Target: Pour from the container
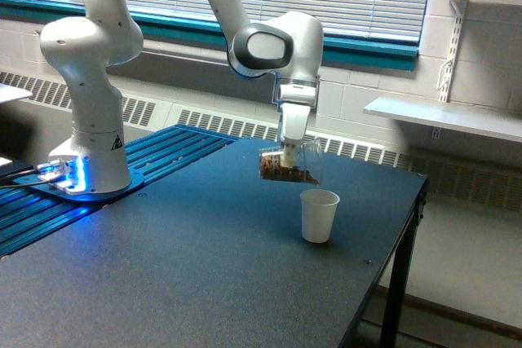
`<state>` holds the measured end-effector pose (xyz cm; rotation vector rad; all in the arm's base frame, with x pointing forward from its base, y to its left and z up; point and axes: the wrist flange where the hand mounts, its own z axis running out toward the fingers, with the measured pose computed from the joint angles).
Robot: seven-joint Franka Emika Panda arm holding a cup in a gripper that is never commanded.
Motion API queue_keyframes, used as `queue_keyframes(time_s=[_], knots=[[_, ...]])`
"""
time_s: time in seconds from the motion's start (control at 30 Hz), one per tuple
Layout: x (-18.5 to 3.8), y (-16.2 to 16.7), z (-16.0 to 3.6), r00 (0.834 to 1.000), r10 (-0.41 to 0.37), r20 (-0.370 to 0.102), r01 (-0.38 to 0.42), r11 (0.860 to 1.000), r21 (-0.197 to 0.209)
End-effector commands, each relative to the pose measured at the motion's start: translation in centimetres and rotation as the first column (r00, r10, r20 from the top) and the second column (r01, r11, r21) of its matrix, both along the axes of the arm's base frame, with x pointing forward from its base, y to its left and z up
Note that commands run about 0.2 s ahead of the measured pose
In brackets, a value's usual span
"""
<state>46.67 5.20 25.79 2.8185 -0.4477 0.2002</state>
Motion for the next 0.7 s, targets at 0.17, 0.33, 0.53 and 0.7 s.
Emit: queue_keyframes(time_s=[0.17, 0.33, 0.53, 0.7], knots=[[0.64, 0.46, 0.26, 1.000, -0.003, -0.008, 0.002, 0.999, -0.049], [0.80, 0.38, 0.22, 1.000, -0.006, -0.012, 0.006, 0.998, -0.062], [0.85, 0.39, 0.10, 1.000, -0.008, -0.018, 0.007, 0.997, -0.079], [0.89, 0.47, 0.02, 1.000, -0.010, -0.023, 0.008, 0.996, -0.091]])
